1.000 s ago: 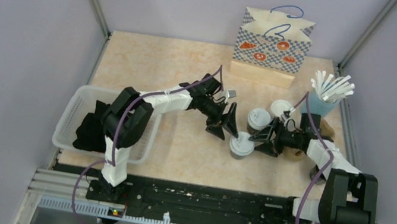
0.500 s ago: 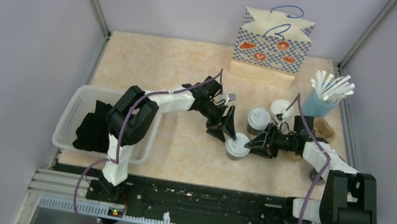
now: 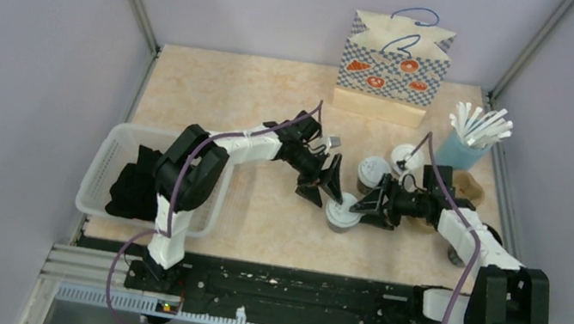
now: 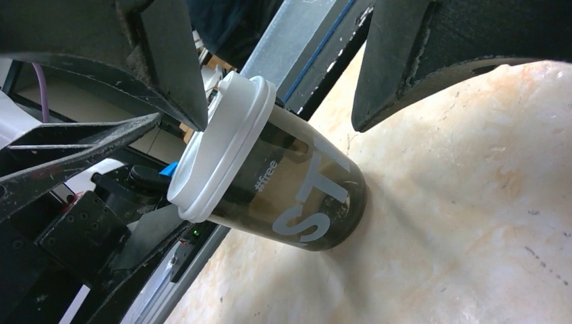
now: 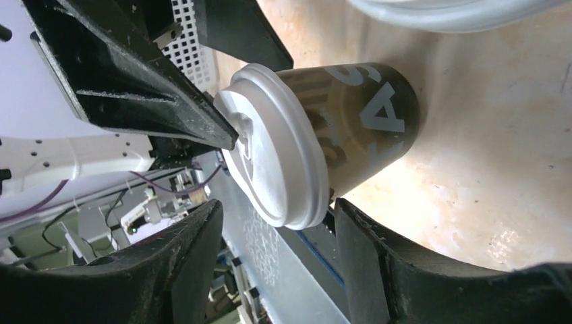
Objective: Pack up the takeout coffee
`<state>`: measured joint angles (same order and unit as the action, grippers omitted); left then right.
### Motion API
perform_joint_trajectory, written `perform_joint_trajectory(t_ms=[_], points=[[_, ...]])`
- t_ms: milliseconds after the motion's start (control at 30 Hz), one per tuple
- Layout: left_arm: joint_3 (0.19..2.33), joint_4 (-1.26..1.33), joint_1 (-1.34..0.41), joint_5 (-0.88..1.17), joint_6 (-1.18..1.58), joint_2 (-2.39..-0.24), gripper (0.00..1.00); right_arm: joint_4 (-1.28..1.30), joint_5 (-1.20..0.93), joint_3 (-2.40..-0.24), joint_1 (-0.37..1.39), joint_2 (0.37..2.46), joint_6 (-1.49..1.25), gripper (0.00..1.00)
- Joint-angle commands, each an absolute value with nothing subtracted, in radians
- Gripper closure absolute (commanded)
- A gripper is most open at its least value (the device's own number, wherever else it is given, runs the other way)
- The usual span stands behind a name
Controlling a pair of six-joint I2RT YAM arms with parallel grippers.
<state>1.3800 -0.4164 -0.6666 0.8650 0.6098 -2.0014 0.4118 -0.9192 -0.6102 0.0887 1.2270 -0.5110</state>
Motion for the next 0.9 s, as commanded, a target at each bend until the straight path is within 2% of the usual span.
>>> perform_joint_trajectory(t_ms=[0, 200, 367, 500, 667, 767, 867], points=[[1.421, -0.425, -0.667, 0.857, 0.609, -1.976, 0.14, 0.378, -0.919, -0.586, 0.106, 1.194, -0.542, 0.40], [1.408, -0.432, -0.666, 0.830, 0.599, -2.032, 0.26, 0.277, -0.865, -0.527, 0.104, 1.248, -0.566, 0.53], [1.330, -0.427, -0.659, 0.785, 0.579, -2.027, 0.34, 0.243, -0.792, -0.488, 0.097, 1.301, -0.551, 0.60], [1.333, -0.453, -0.655, 0.774, 0.560, -2.009, 0.36, 0.298, -0.771, -0.508, 0.086, 1.292, -0.530, 0.61], [1.459, -0.524, -0.655, 0.794, 0.537, -1.977, 0.27, 0.406, -0.845, -0.610, 0.086, 1.196, -0.520, 0.49], [1.506, -0.518, -0.657, 0.822, 0.557, -1.978, 0.17, 0.394, -0.883, -0.631, 0.086, 1.206, -0.539, 0.39], [1.535, -0.507, -0.656, 0.840, 0.562, -2.010, 0.11, 0.371, -0.873, -0.639, 0.087, 1.240, -0.537, 0.34]])
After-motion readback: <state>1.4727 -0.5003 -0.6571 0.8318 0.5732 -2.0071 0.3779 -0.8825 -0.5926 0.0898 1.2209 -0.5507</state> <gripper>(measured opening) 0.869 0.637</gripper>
